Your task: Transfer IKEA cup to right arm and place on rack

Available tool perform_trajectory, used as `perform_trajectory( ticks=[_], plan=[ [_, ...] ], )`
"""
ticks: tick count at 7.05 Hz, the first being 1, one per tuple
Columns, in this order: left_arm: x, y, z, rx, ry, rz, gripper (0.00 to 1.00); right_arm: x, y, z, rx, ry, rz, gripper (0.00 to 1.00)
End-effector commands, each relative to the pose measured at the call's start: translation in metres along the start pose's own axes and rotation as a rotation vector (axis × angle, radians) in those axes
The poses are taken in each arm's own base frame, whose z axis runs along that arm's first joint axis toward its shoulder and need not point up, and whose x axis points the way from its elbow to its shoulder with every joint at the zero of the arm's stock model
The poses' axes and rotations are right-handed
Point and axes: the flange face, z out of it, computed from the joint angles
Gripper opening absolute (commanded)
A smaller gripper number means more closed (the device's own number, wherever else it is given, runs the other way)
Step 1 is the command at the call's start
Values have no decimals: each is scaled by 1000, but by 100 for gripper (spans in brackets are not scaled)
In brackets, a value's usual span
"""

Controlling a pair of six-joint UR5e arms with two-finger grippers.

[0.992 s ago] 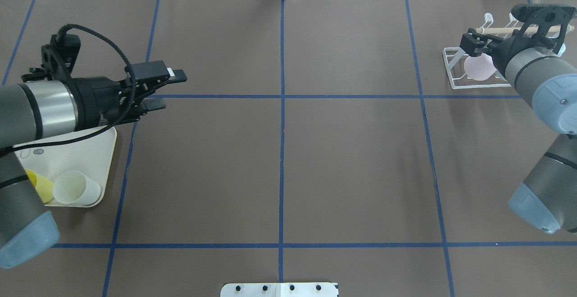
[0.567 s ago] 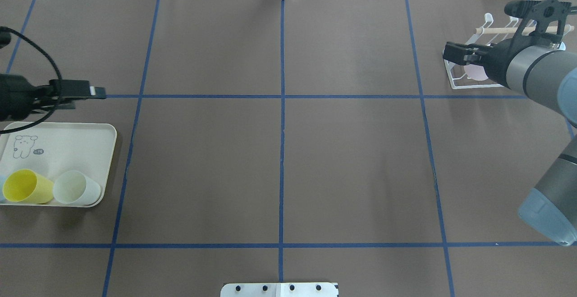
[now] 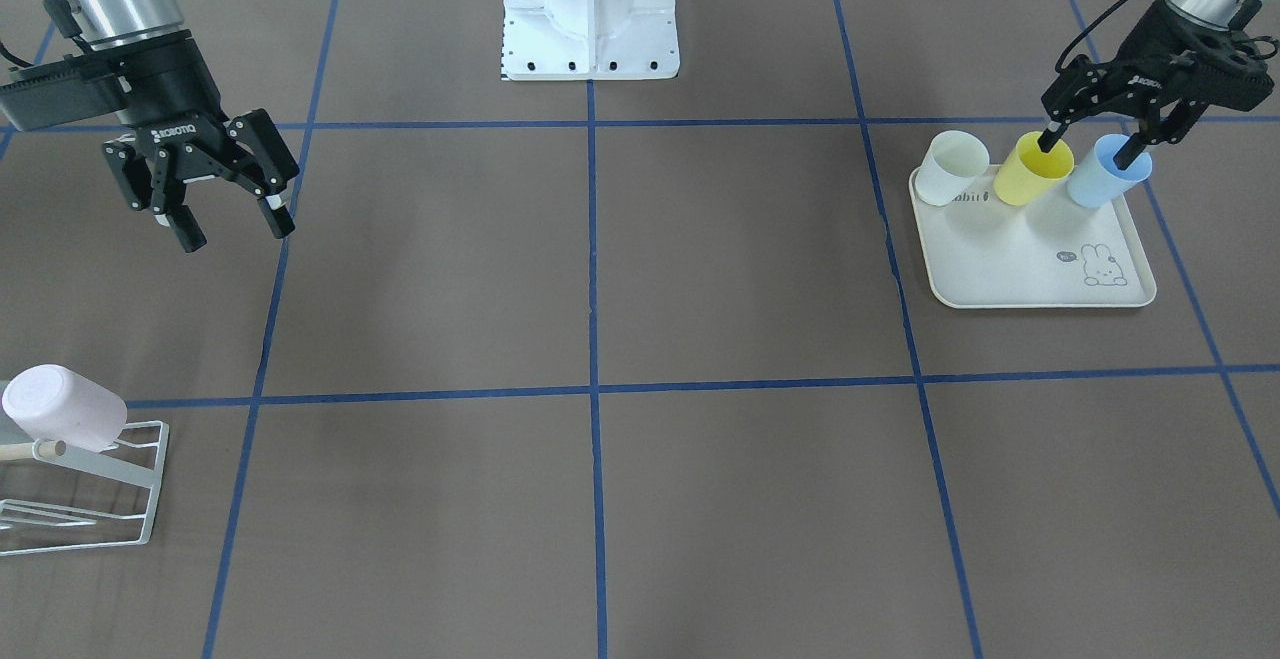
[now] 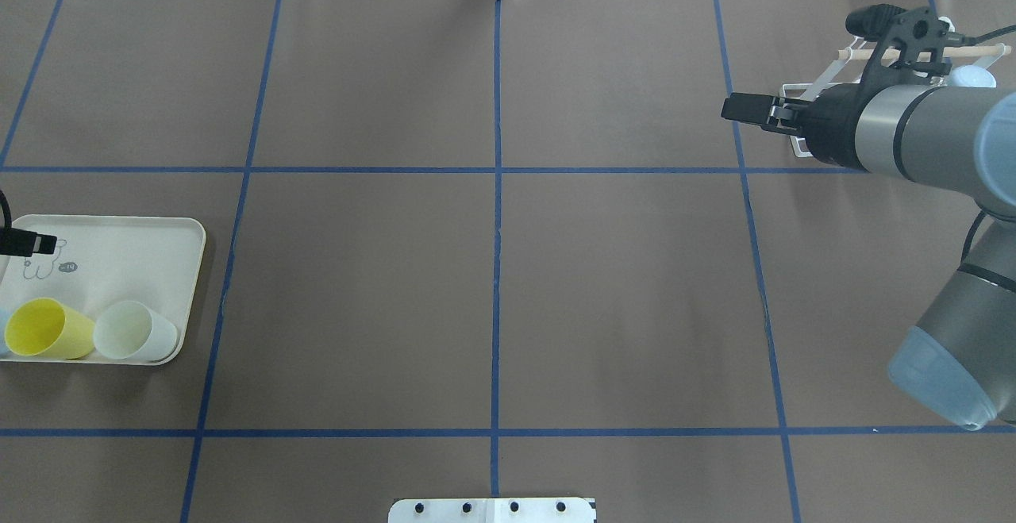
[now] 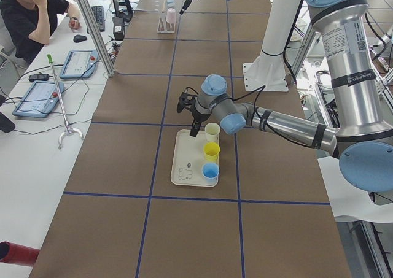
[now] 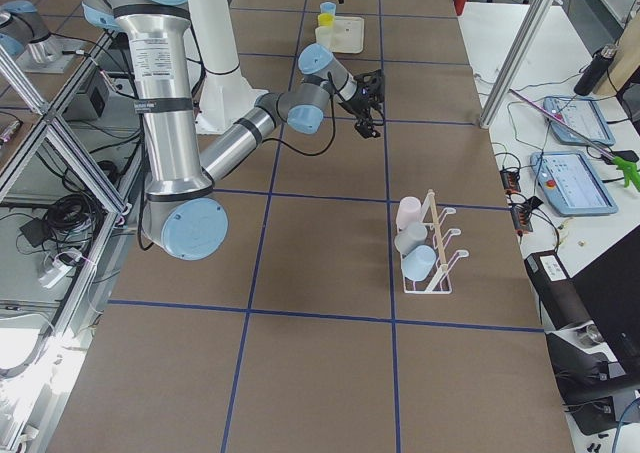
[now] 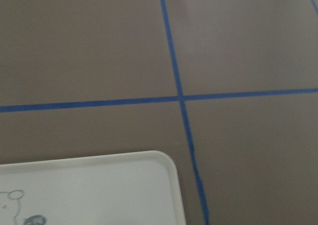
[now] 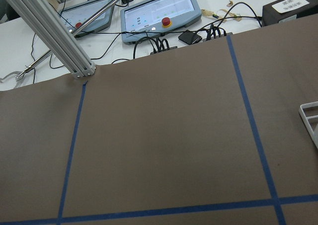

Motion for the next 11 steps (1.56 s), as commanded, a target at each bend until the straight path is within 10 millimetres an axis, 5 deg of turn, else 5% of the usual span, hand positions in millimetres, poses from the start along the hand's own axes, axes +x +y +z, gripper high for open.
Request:
perform_trajectory(
  ticks=[1,2,7,11],
  plan=[
    [-63,21,26,-88,-85,91,100,-20,14,5,-32,-32,29,100],
    [-89,24,24,-96,-77,44,100,-21,18,7,-37,-31,28,100],
    [-143,60,59,-202,-82,68,100,-27,25,11,-31,-34,18,100],
    [-148,64,64,-217,-86,57,97,-27,26,11,-33,-33,17,100]
  ],
)
